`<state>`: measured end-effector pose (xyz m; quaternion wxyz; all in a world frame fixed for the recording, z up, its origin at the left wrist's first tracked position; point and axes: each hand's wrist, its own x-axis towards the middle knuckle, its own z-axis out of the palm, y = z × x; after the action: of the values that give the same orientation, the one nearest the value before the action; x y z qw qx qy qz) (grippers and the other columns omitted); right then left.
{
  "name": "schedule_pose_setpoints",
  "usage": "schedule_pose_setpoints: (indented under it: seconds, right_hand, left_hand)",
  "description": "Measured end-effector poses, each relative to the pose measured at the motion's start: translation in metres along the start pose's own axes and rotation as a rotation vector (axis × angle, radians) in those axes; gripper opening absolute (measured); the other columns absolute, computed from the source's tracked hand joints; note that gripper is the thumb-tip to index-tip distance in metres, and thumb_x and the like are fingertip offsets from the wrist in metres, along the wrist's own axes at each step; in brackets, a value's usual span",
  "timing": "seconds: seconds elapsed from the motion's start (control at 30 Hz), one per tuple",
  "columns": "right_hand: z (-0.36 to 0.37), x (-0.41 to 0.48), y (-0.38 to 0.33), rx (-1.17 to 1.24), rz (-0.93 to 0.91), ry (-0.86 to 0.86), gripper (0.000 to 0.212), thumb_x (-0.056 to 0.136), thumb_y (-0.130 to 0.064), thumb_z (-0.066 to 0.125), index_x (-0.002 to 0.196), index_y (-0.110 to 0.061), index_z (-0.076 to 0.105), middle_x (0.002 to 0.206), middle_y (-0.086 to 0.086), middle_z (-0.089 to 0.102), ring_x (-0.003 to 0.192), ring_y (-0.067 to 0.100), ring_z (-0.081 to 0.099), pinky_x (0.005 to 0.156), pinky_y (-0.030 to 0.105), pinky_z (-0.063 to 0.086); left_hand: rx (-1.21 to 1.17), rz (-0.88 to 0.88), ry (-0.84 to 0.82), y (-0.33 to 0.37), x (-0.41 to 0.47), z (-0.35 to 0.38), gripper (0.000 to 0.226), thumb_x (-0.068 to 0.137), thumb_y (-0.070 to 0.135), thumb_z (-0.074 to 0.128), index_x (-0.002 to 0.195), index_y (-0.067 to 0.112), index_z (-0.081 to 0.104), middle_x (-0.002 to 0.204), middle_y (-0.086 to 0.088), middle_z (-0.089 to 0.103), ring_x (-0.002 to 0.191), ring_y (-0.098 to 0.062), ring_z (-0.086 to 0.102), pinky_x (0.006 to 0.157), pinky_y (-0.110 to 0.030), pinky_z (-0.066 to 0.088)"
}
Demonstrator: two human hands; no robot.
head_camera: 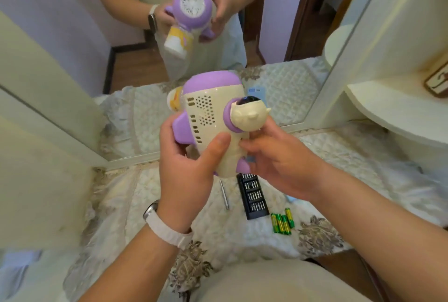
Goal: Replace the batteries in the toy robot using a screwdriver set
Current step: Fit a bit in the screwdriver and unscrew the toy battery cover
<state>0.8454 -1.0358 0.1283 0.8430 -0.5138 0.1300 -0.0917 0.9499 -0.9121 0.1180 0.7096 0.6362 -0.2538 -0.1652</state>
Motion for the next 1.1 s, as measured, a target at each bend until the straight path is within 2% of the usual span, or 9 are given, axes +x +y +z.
schedule_pose_setpoints:
  seconds: [0.1,0.3,0.4,0.5,0.6,0.7,0.8,0.93,1.1]
  right_hand:
    - [-0.009,-0.018,-0.006,0.051,-0.042,-0.035,0.064,0.086,0.000,0.050,0.144,-0.024,0.037,0.132,0.017,0.057,0.105,0.032,0.062,0.073,0.038,0.056]
    - [-0.029,-0.048,-0.021,0.018,-0.144,-0.007,0.074,0.082,0.000,0.060,0.143,-0.035,0.035,0.123,0.008,0.059,0.097,0.021,0.062,0.062,0.028,0.052]
    - [-0.039,-0.059,-0.032,-0.027,-0.168,-0.017,0.076,0.080,-0.004,0.066,0.140,-0.040,0.037,0.117,-0.001,0.059,0.093,0.019,0.061,0.061,0.028,0.051]
    - [-0.049,-0.068,-0.046,-0.024,-0.176,0.013,0.068,0.072,-0.017,0.072,0.126,-0.050,0.048,0.104,-0.005,0.064,0.083,0.025,0.058,0.056,0.026,0.049]
    - [-0.062,-0.077,-0.054,0.011,-0.182,0.017,0.061,0.075,-0.020,0.068,0.127,-0.044,0.049,0.105,-0.001,0.065,0.081,0.048,0.057,0.054,0.024,0.048]
    - [-0.071,-0.084,-0.057,0.049,-0.169,-0.008,0.063,0.078,-0.018,0.065,0.133,-0.039,0.043,0.126,0.012,0.059,0.104,0.066,0.049,0.057,0.029,0.047]
    - [-0.076,-0.091,-0.055,0.106,-0.183,-0.010,0.065,0.079,-0.010,0.061,0.136,-0.035,0.041,0.129,0.015,0.057,0.110,0.060,0.050,0.062,0.038,0.040]
    - [-0.084,-0.101,-0.054,0.141,-0.188,0.031,0.059,0.078,-0.006,0.056,0.129,-0.034,0.047,0.114,0.005,0.063,0.089,0.025,0.061,0.045,0.024,0.036]
    - [-0.102,-0.110,-0.051,0.183,-0.145,0.007,0.058,0.077,-0.003,0.055,0.120,-0.043,0.058,0.113,-0.003,0.066,0.090,0.015,0.063,0.046,0.021,0.034]
  left_hand:
    - [0.039,0.092,-0.054,0.009,-0.008,0.013,0.071,0.066,0.048,0.083,0.122,0.023,0.047,0.114,-0.003,0.063,0.100,-0.013,0.065,0.079,-0.028,0.054]
    - [0.113,0.195,-0.113,0.019,-0.022,0.039,0.081,0.065,0.060,0.082,0.128,0.030,0.042,0.126,-0.004,0.058,0.116,-0.029,0.060,0.094,-0.054,0.052]
    - [0.110,0.199,-0.132,0.026,-0.028,0.054,0.084,0.064,0.057,0.084,0.130,0.029,0.041,0.128,0.001,0.059,0.119,-0.027,0.059,0.093,-0.047,0.053]
    - [0.114,0.181,-0.153,0.032,-0.032,0.075,0.084,0.062,0.041,0.087,0.130,0.027,0.040,0.122,0.018,0.060,0.114,-0.012,0.060,0.084,-0.022,0.052]
    - [0.137,0.180,-0.149,0.033,-0.039,0.094,0.081,0.063,0.036,0.082,0.132,0.024,0.040,0.120,0.021,0.060,0.112,-0.013,0.061,0.085,-0.023,0.051]
    - [0.164,0.191,-0.137,0.034,-0.044,0.107,0.081,0.064,0.037,0.082,0.132,0.025,0.040,0.120,0.023,0.059,0.112,-0.010,0.061,0.087,-0.023,0.050]
    - [0.147,0.186,-0.140,0.032,-0.051,0.120,0.078,0.064,0.030,0.081,0.130,0.025,0.040,0.119,0.028,0.059,0.110,-0.001,0.060,0.084,-0.014,0.050]
    - [0.137,0.153,-0.115,0.024,-0.061,0.132,0.081,0.062,0.032,0.083,0.132,0.026,0.042,0.124,0.019,0.060,0.114,-0.007,0.060,0.085,-0.017,0.050]
    - [0.122,0.120,-0.091,0.013,-0.071,0.151,0.082,0.063,0.030,0.083,0.133,0.023,0.041,0.121,0.020,0.061,0.112,-0.006,0.061,0.084,-0.016,0.050]
